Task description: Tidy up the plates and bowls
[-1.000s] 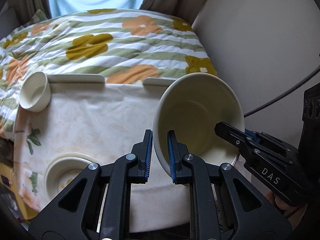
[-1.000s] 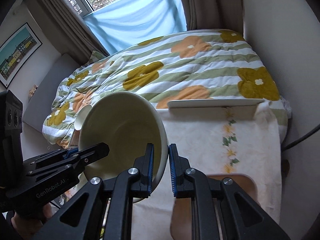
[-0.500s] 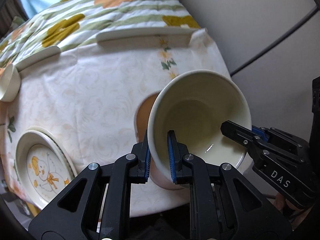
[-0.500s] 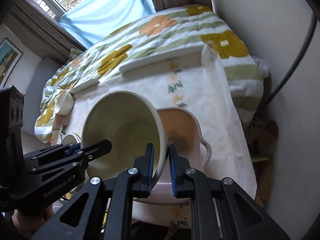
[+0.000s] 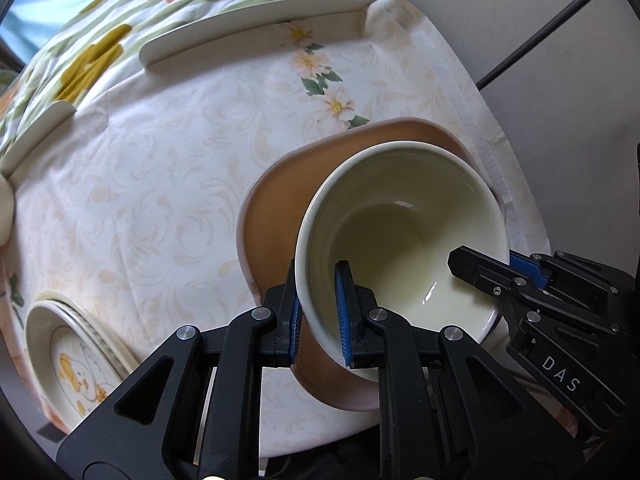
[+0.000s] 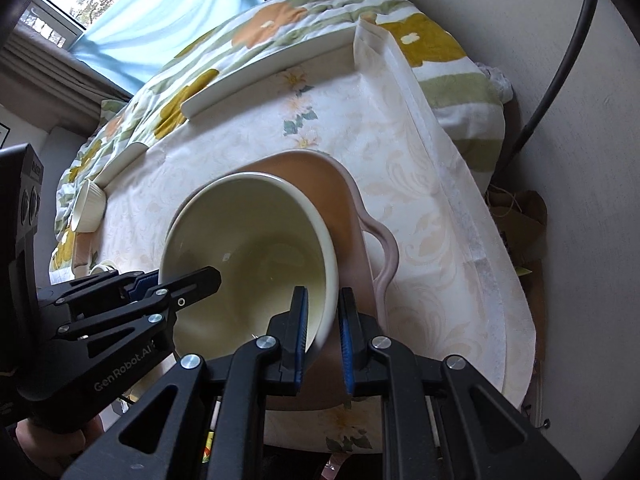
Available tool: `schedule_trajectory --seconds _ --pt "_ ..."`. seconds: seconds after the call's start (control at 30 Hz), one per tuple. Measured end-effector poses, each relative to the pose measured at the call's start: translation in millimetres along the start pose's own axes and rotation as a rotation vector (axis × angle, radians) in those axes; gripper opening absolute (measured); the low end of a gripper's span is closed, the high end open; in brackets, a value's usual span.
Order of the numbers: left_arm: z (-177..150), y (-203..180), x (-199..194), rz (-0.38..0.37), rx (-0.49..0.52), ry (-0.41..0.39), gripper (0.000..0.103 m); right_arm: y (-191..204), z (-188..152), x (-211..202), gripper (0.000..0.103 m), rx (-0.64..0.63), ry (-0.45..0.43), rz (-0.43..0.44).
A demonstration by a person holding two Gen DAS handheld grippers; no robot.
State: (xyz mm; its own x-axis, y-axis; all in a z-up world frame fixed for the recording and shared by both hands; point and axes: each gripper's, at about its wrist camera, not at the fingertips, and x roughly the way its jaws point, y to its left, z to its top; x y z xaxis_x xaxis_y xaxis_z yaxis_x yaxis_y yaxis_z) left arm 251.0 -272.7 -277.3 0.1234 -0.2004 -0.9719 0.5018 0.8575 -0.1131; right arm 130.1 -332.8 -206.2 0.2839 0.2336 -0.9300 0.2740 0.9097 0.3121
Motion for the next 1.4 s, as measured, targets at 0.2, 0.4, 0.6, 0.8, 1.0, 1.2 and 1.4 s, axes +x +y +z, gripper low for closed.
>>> schedule_trajectory --seconds 0.2,0.4,0.6,0.8,1.0,1.2,1.4 --pt "3.7 -2.4 11.4 0.036 0.049 0.006 0.013 -0.6 -1.5 4.2 0.014 0.016 0.001 -0.011" --pt "1.0 -8.7 16.0 0.074 0.099 -0.001 0.013 -0.8 -3.8 7.5 0.014 0.019 0.004 -0.025" --pt "2.5 -10.0 16.6 0.086 0.104 -0.004 0.013 0.1 -4.8 5.1 0.014 0.023 0.0 -0.022" --pt "4.4 -11.4 7.4 0.101 0.102 -0.033 0.013 0.2 -6.5 -5.4 0.014 0.009 -0.029 -0.017" --pt "1.5 -10.6 -6.5 0.101 0.091 -0.053 0.013 0.3 -8.7 -16.8 0.014 0.005 -0.052 -0.013" --pt "-2.6 -12.9 -36.0 0.103 0.072 -0.109 0.013 8.3 -11.6 -37.6 0.014 -0.034 -0.095 0.0" --pt "-19.0 -1.4 -86.0 0.096 -0.021 -0.244 0.015 26.4 -19.1 -66.7 0.014 -0.173 -0.15 0.04"
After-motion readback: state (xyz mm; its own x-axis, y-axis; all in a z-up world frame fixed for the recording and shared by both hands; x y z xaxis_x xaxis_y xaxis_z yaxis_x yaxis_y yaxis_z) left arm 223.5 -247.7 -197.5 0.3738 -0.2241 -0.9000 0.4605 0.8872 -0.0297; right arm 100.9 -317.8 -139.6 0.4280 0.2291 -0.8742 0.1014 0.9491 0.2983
